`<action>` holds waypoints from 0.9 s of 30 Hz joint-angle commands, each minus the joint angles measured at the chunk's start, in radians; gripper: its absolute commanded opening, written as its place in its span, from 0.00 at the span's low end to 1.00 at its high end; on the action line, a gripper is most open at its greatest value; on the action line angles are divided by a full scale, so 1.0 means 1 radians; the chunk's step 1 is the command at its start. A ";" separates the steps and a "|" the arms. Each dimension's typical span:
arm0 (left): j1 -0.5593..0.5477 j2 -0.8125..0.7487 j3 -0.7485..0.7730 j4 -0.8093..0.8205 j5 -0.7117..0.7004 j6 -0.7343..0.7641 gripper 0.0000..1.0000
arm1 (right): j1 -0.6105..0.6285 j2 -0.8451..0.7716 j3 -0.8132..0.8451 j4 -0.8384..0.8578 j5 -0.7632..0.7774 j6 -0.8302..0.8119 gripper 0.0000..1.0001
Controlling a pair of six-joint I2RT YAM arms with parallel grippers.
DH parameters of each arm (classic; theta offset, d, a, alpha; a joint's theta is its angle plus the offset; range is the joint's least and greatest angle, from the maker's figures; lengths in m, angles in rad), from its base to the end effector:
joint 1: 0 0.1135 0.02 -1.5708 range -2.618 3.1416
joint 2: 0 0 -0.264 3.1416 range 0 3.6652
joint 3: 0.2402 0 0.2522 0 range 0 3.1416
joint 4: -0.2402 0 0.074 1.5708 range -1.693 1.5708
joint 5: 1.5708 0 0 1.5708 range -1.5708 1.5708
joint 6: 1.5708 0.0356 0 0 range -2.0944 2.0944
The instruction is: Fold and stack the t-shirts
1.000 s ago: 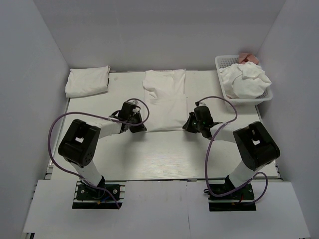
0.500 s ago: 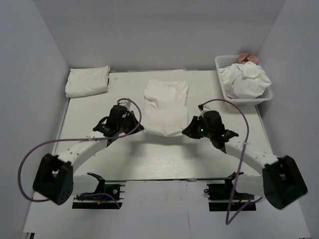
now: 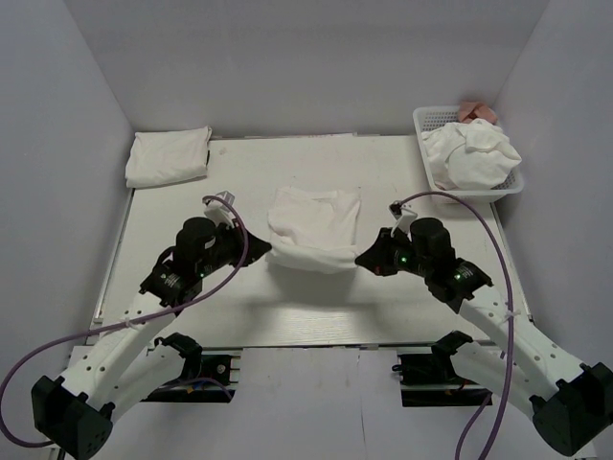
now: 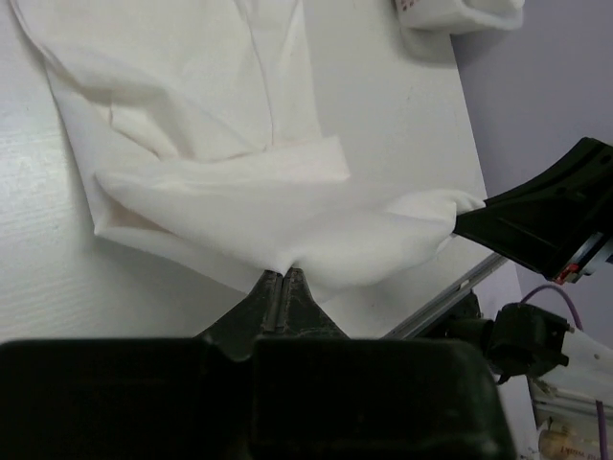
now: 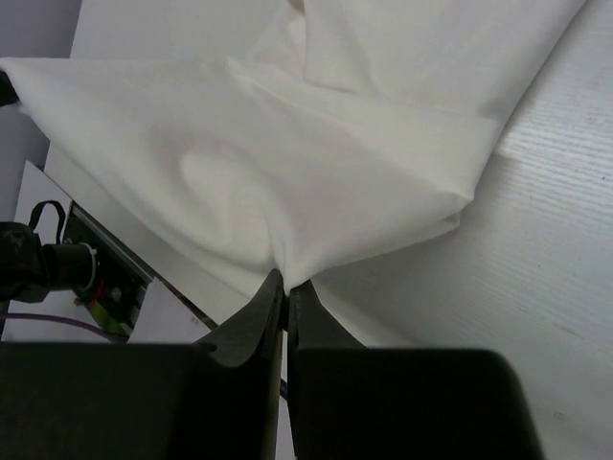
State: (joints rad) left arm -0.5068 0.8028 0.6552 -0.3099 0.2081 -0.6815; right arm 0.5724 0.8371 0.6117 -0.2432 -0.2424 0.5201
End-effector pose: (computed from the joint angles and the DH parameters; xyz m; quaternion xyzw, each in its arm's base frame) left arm 0.1585 -0.0964 0.2786 -0.0190 0.8460 -0.3672 0.3861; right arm 0.1570 0.1113 0.2643 -0.0854 0.8438 0.3580 0.3906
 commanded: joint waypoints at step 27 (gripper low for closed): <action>0.043 0.676 0.610 0.037 -0.495 0.099 0.00 | -0.117 0.515 0.517 -0.033 0.212 0.024 0.00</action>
State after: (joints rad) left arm -0.4911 1.4338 1.2049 -0.2977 -0.2234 -0.6178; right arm 0.4824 1.3090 1.0718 -0.2955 -0.0521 0.5652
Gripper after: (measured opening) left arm 0.009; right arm 0.025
